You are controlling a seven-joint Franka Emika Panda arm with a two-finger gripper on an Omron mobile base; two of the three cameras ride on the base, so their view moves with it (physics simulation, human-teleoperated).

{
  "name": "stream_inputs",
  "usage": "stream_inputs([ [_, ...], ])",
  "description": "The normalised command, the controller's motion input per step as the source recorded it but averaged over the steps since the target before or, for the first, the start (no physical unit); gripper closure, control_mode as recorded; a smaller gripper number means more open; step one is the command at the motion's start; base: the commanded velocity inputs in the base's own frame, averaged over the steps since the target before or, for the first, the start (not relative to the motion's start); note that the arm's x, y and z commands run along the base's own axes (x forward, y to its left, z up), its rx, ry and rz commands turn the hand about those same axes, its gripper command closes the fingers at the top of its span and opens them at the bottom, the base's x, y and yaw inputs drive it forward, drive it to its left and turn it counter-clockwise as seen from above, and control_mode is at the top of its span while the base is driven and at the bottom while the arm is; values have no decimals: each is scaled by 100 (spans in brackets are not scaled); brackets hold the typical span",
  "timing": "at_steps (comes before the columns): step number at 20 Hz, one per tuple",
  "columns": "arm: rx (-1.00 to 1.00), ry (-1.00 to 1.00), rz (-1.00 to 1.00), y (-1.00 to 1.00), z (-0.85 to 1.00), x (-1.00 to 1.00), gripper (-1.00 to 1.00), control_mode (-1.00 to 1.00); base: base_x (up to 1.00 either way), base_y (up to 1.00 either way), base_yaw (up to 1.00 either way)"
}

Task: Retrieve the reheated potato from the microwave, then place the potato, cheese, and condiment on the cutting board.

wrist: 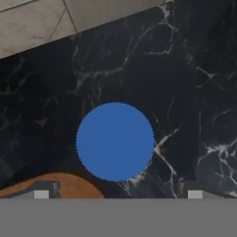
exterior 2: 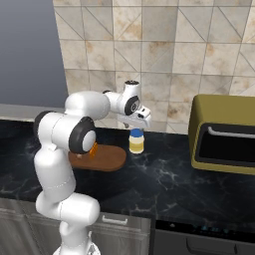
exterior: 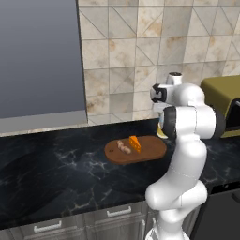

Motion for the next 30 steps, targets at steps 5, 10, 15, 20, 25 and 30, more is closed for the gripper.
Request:
stream_inputs([
  [5,0,-3,0,0,-16,32,-100,-100,0,0,0],
  [10,0,0,0,-2,-9,16,-100,-100,0,0,0],
  [15,0,1,0,-10,-7,6,-100,-100,0,0,0],
  [20,0,1,0,-4,-13,3,-100,-100,0,0,0],
  [25,0,0,0,0,-12,5,-100,-100,0,0,0],
  [30,0,0,0,0,-7,4,-100,-100,0,0,0],
])
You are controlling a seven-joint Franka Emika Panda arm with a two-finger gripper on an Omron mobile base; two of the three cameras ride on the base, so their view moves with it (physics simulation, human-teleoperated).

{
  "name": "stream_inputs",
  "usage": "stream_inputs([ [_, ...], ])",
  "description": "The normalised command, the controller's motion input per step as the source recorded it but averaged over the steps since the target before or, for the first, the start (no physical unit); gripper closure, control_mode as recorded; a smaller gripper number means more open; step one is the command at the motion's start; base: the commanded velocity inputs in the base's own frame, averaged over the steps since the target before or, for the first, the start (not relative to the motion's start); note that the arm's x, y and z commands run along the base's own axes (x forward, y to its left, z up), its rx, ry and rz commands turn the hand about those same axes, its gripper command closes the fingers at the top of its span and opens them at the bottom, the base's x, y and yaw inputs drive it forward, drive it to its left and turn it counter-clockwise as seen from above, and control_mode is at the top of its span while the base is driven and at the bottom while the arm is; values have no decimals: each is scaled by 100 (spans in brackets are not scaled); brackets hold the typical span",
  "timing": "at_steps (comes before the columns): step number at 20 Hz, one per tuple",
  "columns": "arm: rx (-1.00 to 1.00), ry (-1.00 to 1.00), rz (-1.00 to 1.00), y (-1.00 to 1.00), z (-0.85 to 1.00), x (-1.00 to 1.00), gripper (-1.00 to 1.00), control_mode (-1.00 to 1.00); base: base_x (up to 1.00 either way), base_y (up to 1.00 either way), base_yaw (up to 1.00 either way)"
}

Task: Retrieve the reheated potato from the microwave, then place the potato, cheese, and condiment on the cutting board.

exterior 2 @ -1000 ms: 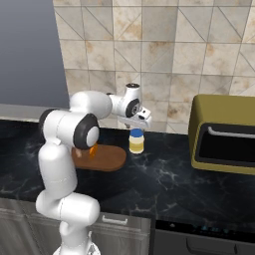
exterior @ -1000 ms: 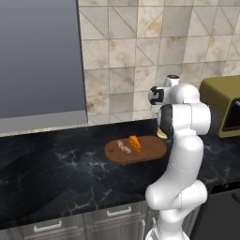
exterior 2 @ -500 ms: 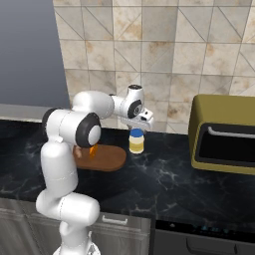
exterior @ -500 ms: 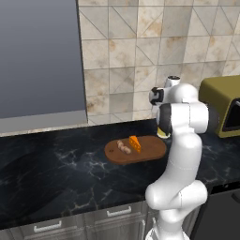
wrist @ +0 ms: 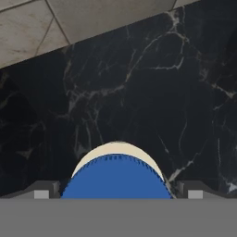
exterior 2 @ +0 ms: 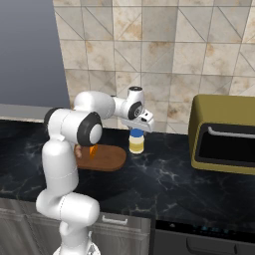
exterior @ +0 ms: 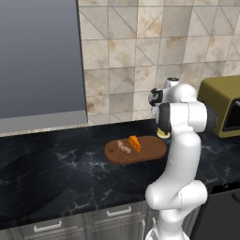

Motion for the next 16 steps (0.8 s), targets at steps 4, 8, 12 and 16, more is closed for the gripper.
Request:
stream_inputs([
  [4,0,0,0,0,-8,0,-100,-100,0,0,0],
  [8,0,0,0,0,-13,0,-100,-100,0,0,0],
  [12,0,0,0,0,-17,0,-100,-100,0,0,0],
  [16,0,0,0,0,-20,0,-100,-100,0,0,0],
])
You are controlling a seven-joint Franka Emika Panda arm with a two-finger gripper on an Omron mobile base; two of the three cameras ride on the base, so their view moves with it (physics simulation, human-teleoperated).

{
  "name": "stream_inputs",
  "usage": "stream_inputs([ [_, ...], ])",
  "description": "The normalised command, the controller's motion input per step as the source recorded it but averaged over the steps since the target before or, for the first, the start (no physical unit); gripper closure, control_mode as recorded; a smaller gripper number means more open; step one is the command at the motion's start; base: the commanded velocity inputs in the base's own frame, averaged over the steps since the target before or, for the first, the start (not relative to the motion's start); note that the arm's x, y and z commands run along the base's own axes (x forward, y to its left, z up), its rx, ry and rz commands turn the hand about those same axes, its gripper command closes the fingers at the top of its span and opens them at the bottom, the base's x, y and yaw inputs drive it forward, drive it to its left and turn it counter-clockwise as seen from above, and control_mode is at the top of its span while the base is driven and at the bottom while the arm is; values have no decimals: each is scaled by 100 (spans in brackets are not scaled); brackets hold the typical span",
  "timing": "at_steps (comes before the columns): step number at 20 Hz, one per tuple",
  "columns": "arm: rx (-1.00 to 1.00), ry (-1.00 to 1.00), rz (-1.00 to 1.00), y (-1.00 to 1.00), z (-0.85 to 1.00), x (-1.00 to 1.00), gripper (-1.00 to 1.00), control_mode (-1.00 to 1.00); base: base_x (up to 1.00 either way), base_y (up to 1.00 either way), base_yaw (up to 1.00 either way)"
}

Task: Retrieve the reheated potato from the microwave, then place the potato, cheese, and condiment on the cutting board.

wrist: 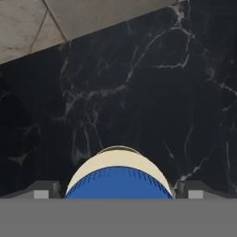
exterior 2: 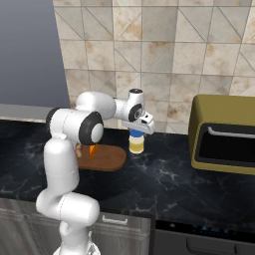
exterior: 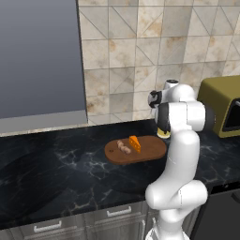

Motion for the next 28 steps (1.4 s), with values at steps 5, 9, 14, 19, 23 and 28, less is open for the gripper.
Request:
stream_inputs([
  [5,0,0,0,1,-18,0,-100,-100,0,0,0],
  [9,0,2,0,1,-13,-3,100,-100,0,0,0],
  [14,0,5,0,0,-7,-4,100,-100,0,0,0],
  [19,0,7,0,0,2,-9,100,-100,0,0,0],
  [23,2,2,0,4,24,-33,100,-100,0,0,0],
  [28,1,0,0,6,26,-44,100,-100,0,0,0],
])
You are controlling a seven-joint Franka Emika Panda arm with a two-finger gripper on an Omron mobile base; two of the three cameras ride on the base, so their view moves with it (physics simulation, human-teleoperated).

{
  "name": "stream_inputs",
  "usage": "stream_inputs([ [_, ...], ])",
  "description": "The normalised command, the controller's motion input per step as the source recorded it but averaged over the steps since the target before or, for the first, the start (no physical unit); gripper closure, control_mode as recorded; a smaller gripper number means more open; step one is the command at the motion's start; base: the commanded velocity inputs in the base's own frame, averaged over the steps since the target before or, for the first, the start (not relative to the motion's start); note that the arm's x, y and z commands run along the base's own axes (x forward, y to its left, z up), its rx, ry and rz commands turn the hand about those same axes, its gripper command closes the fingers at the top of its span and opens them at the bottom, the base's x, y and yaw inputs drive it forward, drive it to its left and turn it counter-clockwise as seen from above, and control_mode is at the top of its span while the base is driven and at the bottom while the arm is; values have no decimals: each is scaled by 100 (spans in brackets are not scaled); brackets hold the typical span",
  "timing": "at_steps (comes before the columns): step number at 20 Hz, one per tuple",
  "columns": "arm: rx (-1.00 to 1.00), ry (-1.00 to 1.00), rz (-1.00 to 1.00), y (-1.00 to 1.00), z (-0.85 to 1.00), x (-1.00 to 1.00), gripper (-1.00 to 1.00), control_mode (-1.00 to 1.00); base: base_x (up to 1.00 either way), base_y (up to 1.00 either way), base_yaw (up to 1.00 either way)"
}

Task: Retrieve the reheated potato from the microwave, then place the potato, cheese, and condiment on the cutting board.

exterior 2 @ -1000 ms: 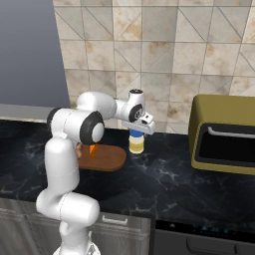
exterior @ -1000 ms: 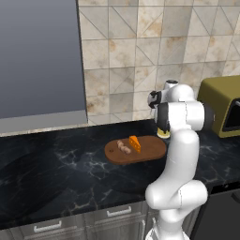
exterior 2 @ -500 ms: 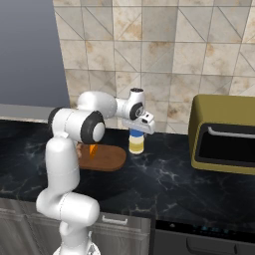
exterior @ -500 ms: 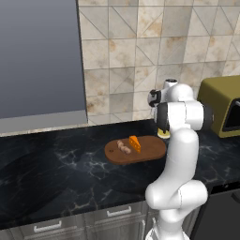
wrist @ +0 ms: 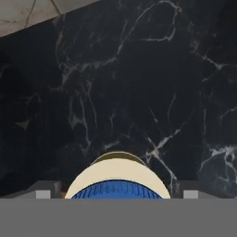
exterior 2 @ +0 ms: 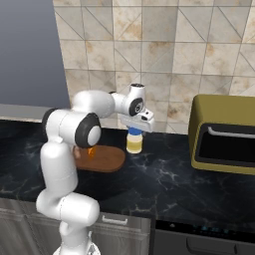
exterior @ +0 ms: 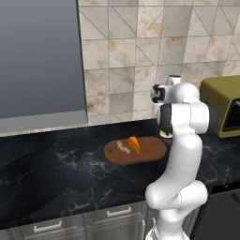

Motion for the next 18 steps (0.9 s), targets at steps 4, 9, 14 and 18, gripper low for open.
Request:
stream_inputs([
  [4,0,-2,0,5,23,-35,100,-100,0,0,0],
  [9,0,-3,0,7,24,-38,100,-100,0,0,0],
  [14,0,-1,0,23,14,-42,100,-100,0,0,0],
  [18,0,0,0,45,0,-27,100,-100,0,0,0],
])
